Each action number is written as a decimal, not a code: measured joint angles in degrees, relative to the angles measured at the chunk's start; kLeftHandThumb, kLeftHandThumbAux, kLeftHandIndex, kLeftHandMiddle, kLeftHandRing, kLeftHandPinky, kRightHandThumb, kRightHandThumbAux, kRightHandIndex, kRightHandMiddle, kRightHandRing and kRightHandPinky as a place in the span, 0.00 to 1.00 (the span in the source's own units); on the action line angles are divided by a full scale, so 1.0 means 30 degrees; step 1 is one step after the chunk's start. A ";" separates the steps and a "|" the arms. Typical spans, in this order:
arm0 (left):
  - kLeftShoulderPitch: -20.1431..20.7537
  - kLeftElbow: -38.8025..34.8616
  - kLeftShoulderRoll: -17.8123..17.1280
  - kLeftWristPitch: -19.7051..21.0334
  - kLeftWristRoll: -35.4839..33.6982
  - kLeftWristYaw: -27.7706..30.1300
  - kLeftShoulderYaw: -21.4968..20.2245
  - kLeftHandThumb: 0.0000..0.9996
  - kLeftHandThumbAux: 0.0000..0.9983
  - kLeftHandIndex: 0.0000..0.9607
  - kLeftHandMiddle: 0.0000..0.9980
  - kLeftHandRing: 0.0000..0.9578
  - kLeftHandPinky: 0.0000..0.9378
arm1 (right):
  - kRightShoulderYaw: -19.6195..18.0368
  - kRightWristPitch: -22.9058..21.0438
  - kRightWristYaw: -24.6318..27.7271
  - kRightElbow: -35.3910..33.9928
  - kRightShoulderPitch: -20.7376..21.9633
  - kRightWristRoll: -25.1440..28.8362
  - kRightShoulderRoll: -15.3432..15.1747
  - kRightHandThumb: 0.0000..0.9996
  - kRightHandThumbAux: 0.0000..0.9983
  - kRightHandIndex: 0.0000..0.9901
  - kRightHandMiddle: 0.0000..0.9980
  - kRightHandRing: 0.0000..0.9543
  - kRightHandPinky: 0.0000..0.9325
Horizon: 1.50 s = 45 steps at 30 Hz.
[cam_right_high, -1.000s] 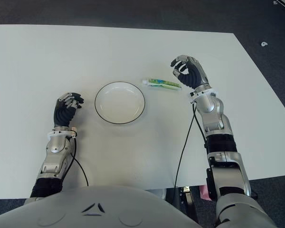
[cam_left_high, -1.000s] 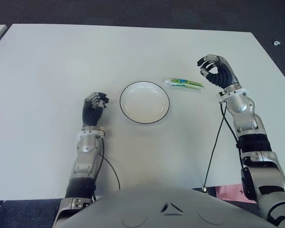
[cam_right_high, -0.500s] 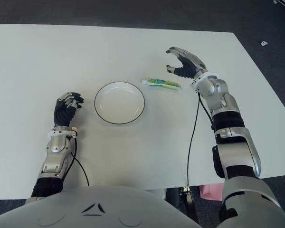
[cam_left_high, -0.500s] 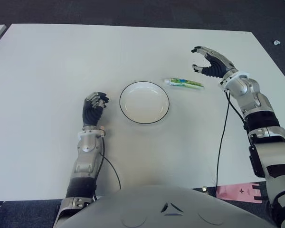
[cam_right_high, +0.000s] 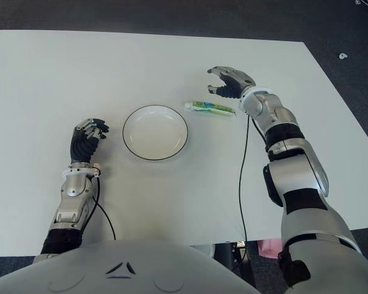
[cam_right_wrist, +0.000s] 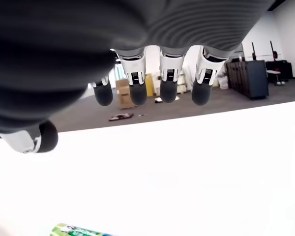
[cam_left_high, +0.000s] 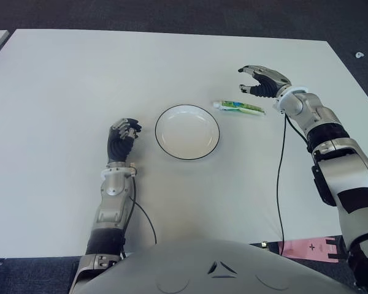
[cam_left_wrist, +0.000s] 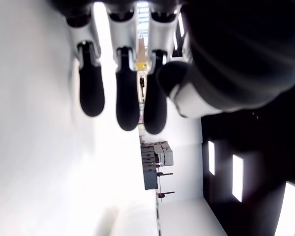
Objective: Put the toothpaste on the table into the plate.
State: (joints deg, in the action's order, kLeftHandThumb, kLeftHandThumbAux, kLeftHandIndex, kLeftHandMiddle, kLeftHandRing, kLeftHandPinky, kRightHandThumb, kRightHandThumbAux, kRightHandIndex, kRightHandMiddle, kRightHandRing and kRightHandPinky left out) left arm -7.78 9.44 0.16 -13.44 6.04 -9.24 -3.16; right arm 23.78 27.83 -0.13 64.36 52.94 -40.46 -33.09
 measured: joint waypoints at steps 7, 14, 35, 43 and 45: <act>-0.0056 -0.0001 0.0001 -0.0067 0.0040 0.0000 -0.0019 0.71 0.72 0.45 0.50 0.52 0.54 | 0.0828 0.0241 -0.0333 0.1175 0.0283 -0.0230 0.0092 0.58 0.20 0.00 0.00 0.00 0.00; -0.0114 -0.0057 0.0001 -0.0068 0.0062 0.0000 -0.0037 0.71 0.72 0.45 0.50 0.52 0.54 | 0.1288 0.0278 -0.0170 0.1709 0.0486 -0.0256 0.0240 0.59 0.19 0.00 0.00 0.00 0.00; -0.0368 -0.0328 0.0010 -0.0068 0.0081 0.0000 -0.0027 0.71 0.72 0.45 0.51 0.53 0.55 | 0.3390 -0.0482 0.1106 0.3171 0.0527 -0.1230 0.0862 0.61 0.11 0.00 0.00 0.00 0.00; -0.0398 -0.0327 -0.0064 -0.0095 0.0074 0.0003 -0.0022 0.71 0.72 0.45 0.51 0.53 0.54 | 0.3881 -0.0363 0.2134 0.2831 0.0530 -0.1409 0.0696 0.61 0.09 0.00 0.00 0.00 0.00; -0.0402 -0.0329 -0.0089 -0.0094 0.0075 0.0002 -0.0022 0.71 0.72 0.45 0.50 0.52 0.54 | 0.4064 -0.0271 0.2266 0.2664 0.0530 -0.1502 0.0580 0.61 0.09 0.00 0.00 0.00 0.00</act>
State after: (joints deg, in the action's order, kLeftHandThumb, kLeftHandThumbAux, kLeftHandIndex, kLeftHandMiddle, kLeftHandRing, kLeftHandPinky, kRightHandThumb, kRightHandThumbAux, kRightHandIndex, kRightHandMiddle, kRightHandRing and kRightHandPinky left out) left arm -8.99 8.46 -0.11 -13.72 6.27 -9.23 -3.23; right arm 35.97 27.02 6.67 72.35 54.53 -44.96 -31.35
